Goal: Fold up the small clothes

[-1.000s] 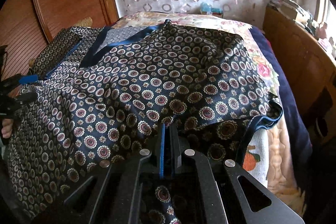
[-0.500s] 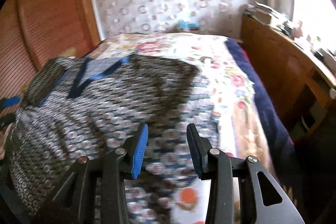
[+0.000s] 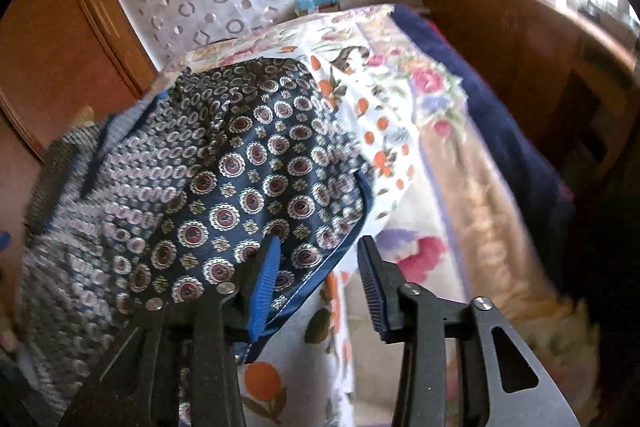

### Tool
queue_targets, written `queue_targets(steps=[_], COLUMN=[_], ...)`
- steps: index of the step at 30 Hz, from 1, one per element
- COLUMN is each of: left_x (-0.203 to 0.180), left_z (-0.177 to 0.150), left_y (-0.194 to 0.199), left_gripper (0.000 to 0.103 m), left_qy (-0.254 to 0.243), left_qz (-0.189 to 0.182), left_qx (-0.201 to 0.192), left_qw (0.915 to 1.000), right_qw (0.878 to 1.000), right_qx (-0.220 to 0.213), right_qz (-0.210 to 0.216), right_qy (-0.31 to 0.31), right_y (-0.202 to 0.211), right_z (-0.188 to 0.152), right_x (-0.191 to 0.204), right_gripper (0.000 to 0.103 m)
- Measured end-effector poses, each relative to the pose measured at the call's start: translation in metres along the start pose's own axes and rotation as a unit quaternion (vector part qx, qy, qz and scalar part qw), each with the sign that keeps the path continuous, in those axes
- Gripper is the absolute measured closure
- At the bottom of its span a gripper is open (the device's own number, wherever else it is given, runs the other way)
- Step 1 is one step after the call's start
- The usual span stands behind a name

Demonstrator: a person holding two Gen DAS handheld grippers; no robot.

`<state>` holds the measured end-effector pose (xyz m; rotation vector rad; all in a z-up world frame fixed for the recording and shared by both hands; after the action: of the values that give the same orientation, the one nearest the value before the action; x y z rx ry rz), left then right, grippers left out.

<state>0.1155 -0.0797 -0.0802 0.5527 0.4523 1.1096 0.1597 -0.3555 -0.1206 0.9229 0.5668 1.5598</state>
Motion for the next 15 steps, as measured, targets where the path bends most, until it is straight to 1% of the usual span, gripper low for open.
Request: queue_targets(steps=[5,10,12,13,14,15], left_x=[-0.002,-0.002,-0.001,-0.001,0.0,0.0], left_z=[-0.001,-0.002,-0.003,-0.003,-0.004,-0.004], left_y=[-0.001,-0.002,-0.001,-0.001,-0.001,-0.001], left_gripper=[0.012,0.012,0.012,0.012,0.012,0.012], left_qy=[-0.001,-0.002,-0.001,-0.001,0.0,0.001], left_qz=[-0.002,-0.001,-0.001,-0.001,0.0,0.0], left_qx=[0.001,0.004,0.004,0.005,0.004,0.004], left_qw=[1.0,1.0,1.0,1.0,1.0,1.0], right_qw=[0.999,0.999,0.999,0.999,1.0,1.0], right_qx=[0.01,0.009,0.005,0.003,-0.003,-0.009], right_qz=[0.029,0.039,0.039,0.038,0.028,0.012], right_qy=[-0.025,-0.023,-0.017,-0.012,-0.007,0.001], right_y=[0.001,0.002,0.003,0.003,0.005,0.006], right_z=[0.006,0.004,0.003,0.004,0.004,0.006], right_x=[-0.011,-0.01,-0.011,-0.009,-0.008,-0.009], right_gripper=[0.06,0.06,0.067,0.075,0.084,0.089])
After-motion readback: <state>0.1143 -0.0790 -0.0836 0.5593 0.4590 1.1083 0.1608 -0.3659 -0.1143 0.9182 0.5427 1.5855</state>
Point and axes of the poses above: each gripper's, at about its wrist camera, not at the fingertips, and y roughly against the way its jaws point, x to its left, z to its top, the point moved 7 cm from there along -y, roughly the way its jaws point, and after that the axes turned 1 degree about -z, right-handed, at the moved point
